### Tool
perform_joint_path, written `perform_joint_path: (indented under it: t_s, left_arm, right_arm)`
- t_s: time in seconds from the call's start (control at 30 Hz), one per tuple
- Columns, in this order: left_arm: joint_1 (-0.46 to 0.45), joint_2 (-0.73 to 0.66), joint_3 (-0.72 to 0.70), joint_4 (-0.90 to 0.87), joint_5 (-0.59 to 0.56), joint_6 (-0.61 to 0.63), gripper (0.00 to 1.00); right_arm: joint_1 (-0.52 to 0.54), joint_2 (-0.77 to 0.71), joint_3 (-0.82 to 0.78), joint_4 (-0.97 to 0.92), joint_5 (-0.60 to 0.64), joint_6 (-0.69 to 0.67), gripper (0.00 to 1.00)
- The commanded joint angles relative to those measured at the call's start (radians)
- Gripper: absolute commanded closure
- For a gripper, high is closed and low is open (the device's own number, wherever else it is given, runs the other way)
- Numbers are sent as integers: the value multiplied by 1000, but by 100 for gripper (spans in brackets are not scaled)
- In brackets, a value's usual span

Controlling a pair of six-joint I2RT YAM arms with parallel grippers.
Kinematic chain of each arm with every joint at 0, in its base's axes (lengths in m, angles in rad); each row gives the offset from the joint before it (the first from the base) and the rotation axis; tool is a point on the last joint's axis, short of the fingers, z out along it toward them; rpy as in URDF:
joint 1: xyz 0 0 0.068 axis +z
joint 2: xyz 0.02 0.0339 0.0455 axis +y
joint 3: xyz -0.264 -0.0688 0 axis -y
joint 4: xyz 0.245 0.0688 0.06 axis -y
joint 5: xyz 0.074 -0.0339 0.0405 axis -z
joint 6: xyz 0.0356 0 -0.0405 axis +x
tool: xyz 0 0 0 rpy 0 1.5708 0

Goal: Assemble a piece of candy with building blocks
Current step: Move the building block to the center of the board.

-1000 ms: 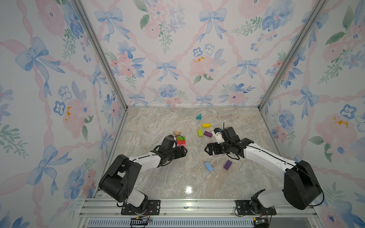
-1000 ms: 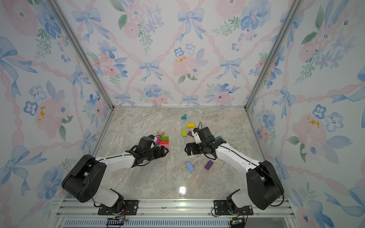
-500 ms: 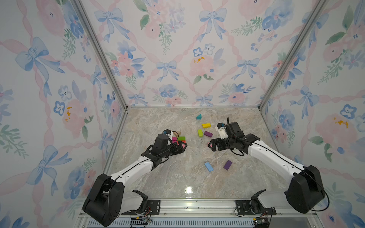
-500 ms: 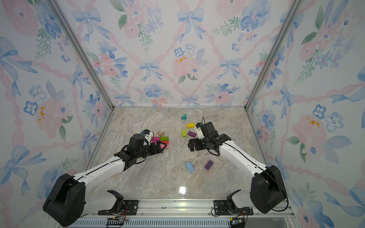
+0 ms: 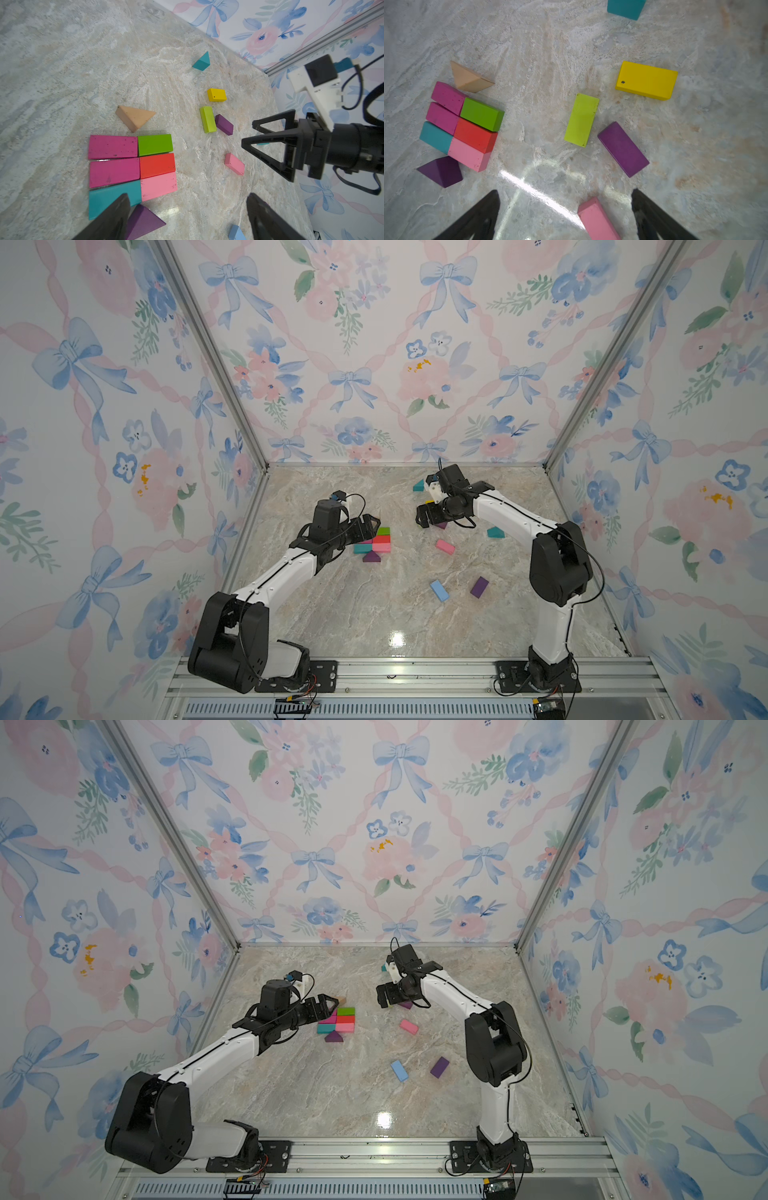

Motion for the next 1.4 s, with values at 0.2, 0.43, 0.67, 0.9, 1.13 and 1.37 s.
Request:
perform_joint_path:
  t_s: [0.2, 0.43, 0.67, 0.9, 1.13, 1.37]
  left_arm:
    - [12, 15, 4, -18, 26, 59, 9]
    - [14, 10, 18, -18, 35, 58, 9]
    - [21, -5, 12, -18, 38, 48, 9]
    - [31, 2, 23, -18, 49, 33, 9]
    - [37, -16, 18, -18, 55, 27, 10]
    - [57, -43, -9, -20, 63, 25, 10]
  right_arm:
    - [7, 308, 395, -272, 33, -96, 14]
    - [3, 484, 625, -408, 33, -168, 21]
    - [4, 557, 726, -494, 40, -247, 35]
    - [27, 556, 692, -508, 54, -362, 59]
    - [65, 508, 575, -498, 86, -544, 83]
    - [115, 315, 257, -341, 56, -755, 81]
